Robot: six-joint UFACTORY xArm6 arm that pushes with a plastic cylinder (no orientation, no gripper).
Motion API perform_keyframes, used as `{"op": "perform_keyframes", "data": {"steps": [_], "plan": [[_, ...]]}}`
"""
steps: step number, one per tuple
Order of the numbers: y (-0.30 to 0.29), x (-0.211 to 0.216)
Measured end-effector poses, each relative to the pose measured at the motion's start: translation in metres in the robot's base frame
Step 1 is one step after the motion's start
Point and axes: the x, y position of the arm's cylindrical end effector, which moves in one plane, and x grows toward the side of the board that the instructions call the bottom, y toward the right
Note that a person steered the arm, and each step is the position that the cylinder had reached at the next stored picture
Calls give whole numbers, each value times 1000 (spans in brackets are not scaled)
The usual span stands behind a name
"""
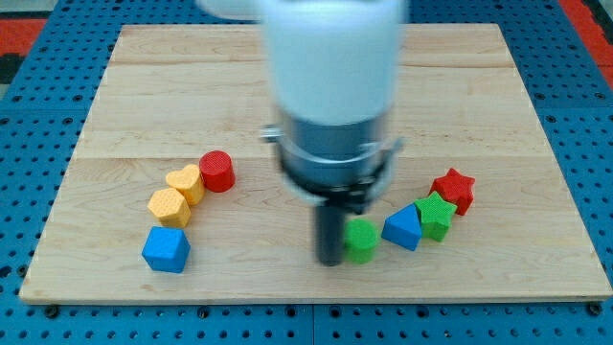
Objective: Slide the green circle to the bottom of the blue triangle and green star
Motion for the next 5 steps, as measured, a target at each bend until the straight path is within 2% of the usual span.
{"op": "perform_keyframes", "data": {"steps": [1, 4, 5], "plan": [[26, -18], [41, -18], [19, 8]]}}
